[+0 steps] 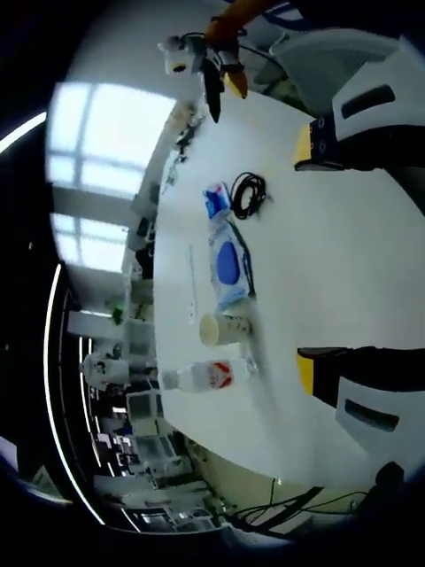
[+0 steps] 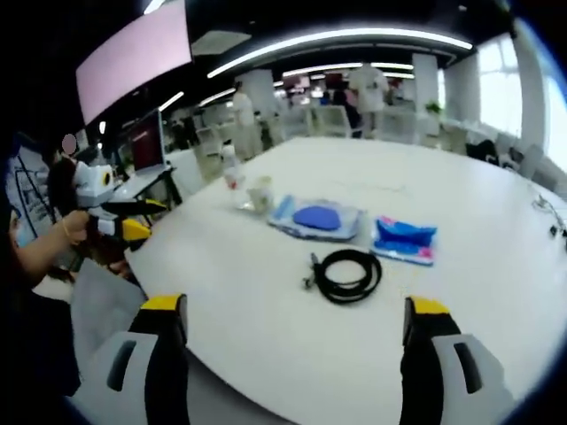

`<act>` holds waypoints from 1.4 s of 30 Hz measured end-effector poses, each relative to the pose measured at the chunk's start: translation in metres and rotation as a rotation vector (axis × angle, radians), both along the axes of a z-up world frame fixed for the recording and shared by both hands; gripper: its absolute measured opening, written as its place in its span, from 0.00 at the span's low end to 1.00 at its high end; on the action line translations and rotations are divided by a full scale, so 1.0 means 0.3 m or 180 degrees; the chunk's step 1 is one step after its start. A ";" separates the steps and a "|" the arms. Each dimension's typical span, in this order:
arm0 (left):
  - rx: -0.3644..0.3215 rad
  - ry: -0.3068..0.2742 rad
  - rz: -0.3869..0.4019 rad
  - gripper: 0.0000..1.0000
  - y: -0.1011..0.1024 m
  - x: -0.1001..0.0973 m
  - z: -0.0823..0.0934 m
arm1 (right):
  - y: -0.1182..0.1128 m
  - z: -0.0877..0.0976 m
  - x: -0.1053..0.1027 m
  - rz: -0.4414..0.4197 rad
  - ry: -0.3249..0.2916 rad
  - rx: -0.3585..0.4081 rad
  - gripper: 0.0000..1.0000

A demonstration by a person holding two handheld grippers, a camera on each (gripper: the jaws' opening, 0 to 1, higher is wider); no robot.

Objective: Arrange the tabletop items into an orderly group along one side of the table until the central work area is clear of visible clutter.

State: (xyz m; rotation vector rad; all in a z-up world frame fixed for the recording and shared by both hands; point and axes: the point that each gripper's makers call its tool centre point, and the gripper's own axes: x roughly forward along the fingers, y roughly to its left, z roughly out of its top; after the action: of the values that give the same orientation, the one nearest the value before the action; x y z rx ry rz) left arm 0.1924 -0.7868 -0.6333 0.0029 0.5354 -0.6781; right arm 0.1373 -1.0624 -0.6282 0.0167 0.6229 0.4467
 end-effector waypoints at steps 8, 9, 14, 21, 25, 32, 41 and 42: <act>0.0015 -0.0022 0.0106 0.93 0.023 -0.005 -0.018 | -0.018 -0.028 -0.016 -0.0004 0.0049 -0.0084 1.00; 0.0028 -0.0056 0.0104 0.94 0.024 -0.003 -0.016 | -0.017 -0.031 -0.017 0.0016 0.0054 -0.0103 1.00; 0.0050 -0.0102 0.0127 0.97 0.031 0.007 -0.018 | -0.021 -0.043 -0.015 0.0057 0.0059 -0.0199 1.00; 0.0015 -0.0098 0.0180 1.00 0.039 0.002 -0.020 | -0.036 -0.055 -0.010 0.0018 0.0051 -0.0183 1.00; 0.0055 -0.0076 0.0218 1.00 0.049 -0.006 -0.029 | -0.043 -0.058 -0.009 0.0002 0.0056 -0.0189 1.00; 0.0108 -0.0021 0.0258 0.99 0.059 -0.026 -0.046 | -0.042 -0.062 -0.005 0.0043 0.0081 -0.0220 1.00; 0.0091 -0.0053 0.0280 0.99 0.059 -0.038 -0.031 | -0.038 -0.062 -0.002 0.0079 0.0090 -0.0230 1.00; 0.0083 -0.0047 0.0290 0.99 0.060 -0.039 -0.031 | -0.038 -0.063 -0.003 0.0081 0.0091 -0.0228 1.00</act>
State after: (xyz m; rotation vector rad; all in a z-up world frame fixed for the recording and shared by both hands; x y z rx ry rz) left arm 0.1807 -0.7689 -0.6426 0.0079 0.5271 -0.5818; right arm 0.1364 -1.0737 -0.6471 -0.0530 0.6676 0.4490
